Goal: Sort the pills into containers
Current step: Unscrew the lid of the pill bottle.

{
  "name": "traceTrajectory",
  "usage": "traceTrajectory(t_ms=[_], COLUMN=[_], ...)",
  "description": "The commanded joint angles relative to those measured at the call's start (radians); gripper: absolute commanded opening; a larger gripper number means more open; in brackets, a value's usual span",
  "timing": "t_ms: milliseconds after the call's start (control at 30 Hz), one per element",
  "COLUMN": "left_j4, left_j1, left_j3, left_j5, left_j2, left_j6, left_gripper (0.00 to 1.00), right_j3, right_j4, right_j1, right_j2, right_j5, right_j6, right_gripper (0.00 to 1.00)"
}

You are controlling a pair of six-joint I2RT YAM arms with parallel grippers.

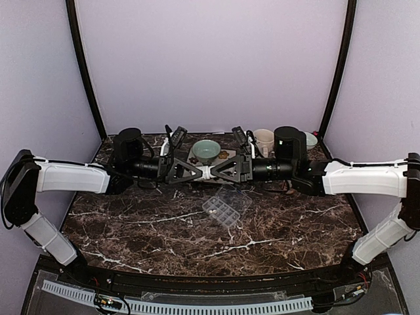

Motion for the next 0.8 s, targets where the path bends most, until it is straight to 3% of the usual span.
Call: traceTrajectory(t_ms=[0,233,433,767], left_j4=[0.005,-0.001,-0.001,0.091], left_j1=[0.006,0.006,0.006,0.005], left_j3=[0.045,0.063,0.077,0.085], left_j5=[0.039,0.079,0.145,0.266], left_j2=[-0.007,-0.025,-0.035,-0.03], left_j6=[0.014,-0.022,-0.077,-0.227], left_gripper=[0.13,0.11,0.09,0.02], right_j3=[0.042,0.088,0.146,0.137], right_j4=[0.008,-0.094,-0.269,-0.419], right_j1=[0.001,0.016,0.058,0.178], right_j2=[0.015,-0.004,-0.038,-0.117], right_j5=[-0.043,-0.074,0.003,0.289], right_j6=[-0.022,-0.157,-0.389,-0.694], right_gripper=[0.19,0.0,0.0,0.0])
